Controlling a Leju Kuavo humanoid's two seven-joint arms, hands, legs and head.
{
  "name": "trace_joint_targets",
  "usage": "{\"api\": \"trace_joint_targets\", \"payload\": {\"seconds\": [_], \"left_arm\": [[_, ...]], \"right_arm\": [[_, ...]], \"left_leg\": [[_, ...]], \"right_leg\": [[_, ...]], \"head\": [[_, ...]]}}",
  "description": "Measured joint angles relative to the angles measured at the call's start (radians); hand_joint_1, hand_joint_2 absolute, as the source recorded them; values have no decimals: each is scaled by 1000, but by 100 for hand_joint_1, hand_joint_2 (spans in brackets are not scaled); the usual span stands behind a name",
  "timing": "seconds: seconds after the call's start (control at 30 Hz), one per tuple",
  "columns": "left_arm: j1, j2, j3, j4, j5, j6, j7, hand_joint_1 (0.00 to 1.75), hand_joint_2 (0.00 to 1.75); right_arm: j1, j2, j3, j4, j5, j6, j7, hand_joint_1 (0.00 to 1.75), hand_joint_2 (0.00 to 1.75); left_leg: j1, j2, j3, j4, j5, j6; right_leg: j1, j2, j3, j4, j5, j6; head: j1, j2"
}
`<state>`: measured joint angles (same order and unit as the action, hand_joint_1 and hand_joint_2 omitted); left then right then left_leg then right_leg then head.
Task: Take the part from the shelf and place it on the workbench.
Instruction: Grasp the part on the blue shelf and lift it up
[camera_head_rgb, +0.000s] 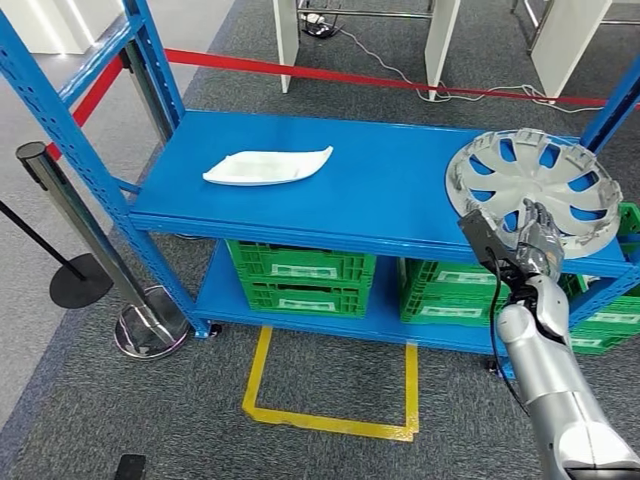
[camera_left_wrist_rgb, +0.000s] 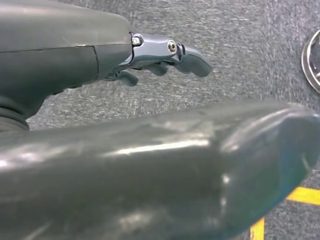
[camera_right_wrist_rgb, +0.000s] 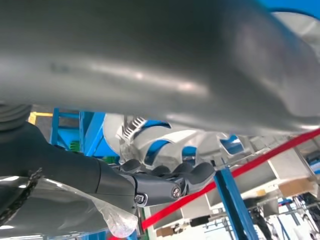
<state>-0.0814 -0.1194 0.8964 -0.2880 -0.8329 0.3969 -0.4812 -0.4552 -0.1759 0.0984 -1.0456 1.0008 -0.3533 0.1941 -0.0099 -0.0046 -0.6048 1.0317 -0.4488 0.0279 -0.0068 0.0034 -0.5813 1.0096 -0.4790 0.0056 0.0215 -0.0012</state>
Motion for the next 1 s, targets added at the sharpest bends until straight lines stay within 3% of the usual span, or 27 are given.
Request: {"api": "trace_joint_targets", "payload": {"seconds": [0.13, 0.2, 0.27, 0.3, 0.33, 0.37, 0.43, 0.5, 0.6, 0.67, 0.77, 0.83, 0.87, 0.9, 0.97, 1.0], "left_arm": [[1, -2, 1, 0, -3, 1, -1, 0, 0], [0, -3, 2, 0, -4, 1, -1, 0, 0], [0, -2, 2, 0, -5, 0, -1, 0, 0], [0, -3, 3, 0, -5, 0, -1, 0, 0], [0, -4, 4, 0, -5, 0, -1, 0, 0], [0, -5, 5, 0, -5, 0, -1, 0, 0], [0, -6, 6, 0, -5, 0, -1, 0, 0], [0, -6, 7, 0, -5, 0, -1, 0, 0], [1, -5, 8, 0, -5, 0, -1, 0, 0], [0, -5, 9, 0, -5, 0, -1, 0, 0], [1, -6, 9, 0, -6, 0, -1, 0, 0], [2, -6, 9, 0, -6, 0, -1, 0, 0], [3, -6, 9, 0, -6, 0, -1, 0, 0], [3, -6, 9, 0, -6, 0, -1, 0, 0], [2, -6, 10, 0, -6, 0, -1, 0, 0], [2, -6, 10, 0, -6, 0, -1, 0, 0]], "right_arm": [[-2, -1, 0, 0, -10, 2, -4, 0, 0], [-5, -2, 0, 1, -16, 6, -7, 0, 0], [-6, -3, 0, 3, -19, 9, -8, 0, 0], [-4, -3, 0, 5, -20, 10, -8, 0, 0], [-2, -3, 0, 7, -20, 12, -8, 0, 0], [-2, -3, 0, 8, -20, 12, -8, 0, 0], [-4, -4, 0, 9, -20, 12, -8, 0, 0], [-9, -4, 1, 9, -20, 12, -8, 0, 0], [-10, -4, 2, 9, -20, 12, -8, 0, 0], [-12, -4, 2, 8, -20, 12, -8, 0, 0], [-12, -4, 2, 8, -20, 12, -9, 0, 0], [-10, -4, 2, 9, -20, 13, -9, 0, 0], [-9, -4, 2, 9, -20, 14, -9, 0, 0], [-9, -4, 3, 9, -21, 14, -9, 0, 0], [-10, -4, 3, 8, -23, 15, -8, 0, 0], [-11, -4, 3, 8, -24, 16, -7, 0, 0]], "left_leg": [[2, 2, 8, -26, 0, 9], [6, 3, 12, -33, 4, 16], [5, 4, 12, -32, 4, 18], [5, 5, 12, -32, 4, 18], [5, 6, 12, -31, 3, 18], [5, 7, 13, -30, 2, 18], [5, 9, 14, -26, -2, 13], [1, 10, 11, -18, -7, 5], [-2, 16, 8, -13, -9, -5], [0, 16, -2, 15, -33, -16], [6, 13, -80, 193, -125, -30], [8, 13, -121, 279, -146, -32], [8, 12, -118, 270, -129, -31], [8, 11, -97, 222, -96, -28], [9, -4, -33, 86, -29, -21], [9, -12, -9, 32, -12, -17]], "right_leg": [[-2, 0, -13, 12, -11, 21], [-4, -1, -54, 96, -59, 29], [-5, -1, -117, 225, -113, 36], [-5, -2, -138, 265, -120, 39], [-6, -2, -143, 270, -110, 41], [-6, -3, -127, 235, -82, 41], [-5, -13, -61, 102, -20, 39], [-3, -20, -14, 13, 2, 30], [-2, -13, -7, 3, 1, 12], [-6, -9, -6, 0, 5, 1], [-8, -3, -5, -1, 5, -8], [-7, 4, -5, 0, 5, -9], [-7, 8, -4, 0, 5, -9], [-7, 12, -3, 0, 4, -8], [-7, 19, 0, 0, 3, -5], [-6, 23, -1, 1, 2, -1]], "head": [[1, 0], [4, 0], [6, 0], [6, 0], [6, 0], [6, 0], [6, 0], [6, 0], [6, 0], [3, 0], [-3, 0], [-3, 0], [-3, 0], [-3, 0], [-3, 0], [-2, 0]]}}
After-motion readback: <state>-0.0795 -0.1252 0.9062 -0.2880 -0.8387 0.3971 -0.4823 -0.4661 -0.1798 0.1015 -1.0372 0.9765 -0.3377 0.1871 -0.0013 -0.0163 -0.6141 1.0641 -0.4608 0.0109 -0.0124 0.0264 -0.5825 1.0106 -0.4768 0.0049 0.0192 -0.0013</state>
